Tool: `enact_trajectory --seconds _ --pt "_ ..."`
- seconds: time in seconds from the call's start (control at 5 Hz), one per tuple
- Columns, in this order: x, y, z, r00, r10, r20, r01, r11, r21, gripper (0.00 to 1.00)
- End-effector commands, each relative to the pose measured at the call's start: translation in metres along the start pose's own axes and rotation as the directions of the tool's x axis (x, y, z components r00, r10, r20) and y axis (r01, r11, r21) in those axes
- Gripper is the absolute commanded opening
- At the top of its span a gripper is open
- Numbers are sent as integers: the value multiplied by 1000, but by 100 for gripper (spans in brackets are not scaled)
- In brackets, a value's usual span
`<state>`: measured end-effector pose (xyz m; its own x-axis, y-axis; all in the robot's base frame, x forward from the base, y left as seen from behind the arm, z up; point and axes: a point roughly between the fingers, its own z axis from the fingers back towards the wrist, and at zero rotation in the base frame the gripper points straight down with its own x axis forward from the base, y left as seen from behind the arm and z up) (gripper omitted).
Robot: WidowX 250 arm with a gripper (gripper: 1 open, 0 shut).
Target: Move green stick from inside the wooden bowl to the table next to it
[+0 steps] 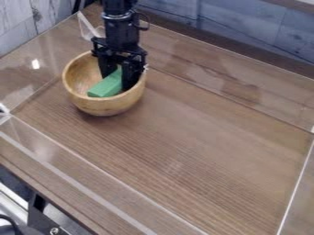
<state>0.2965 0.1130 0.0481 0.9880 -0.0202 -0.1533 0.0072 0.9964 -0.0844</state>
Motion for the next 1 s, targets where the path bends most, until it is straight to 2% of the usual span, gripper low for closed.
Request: enact_trajectory --seconds 0.0,0.2,0.6,0.8 --pt "8 -8 16 998 -11 60 10 1000 24 0" --pt "12 -14 9 998 -14 57 13 1000 21 0" --pt "14 -12 20 999 -20 51 19 1000 16 0" --pt "19 -12 25 998 -34 47 34 999 16 0"
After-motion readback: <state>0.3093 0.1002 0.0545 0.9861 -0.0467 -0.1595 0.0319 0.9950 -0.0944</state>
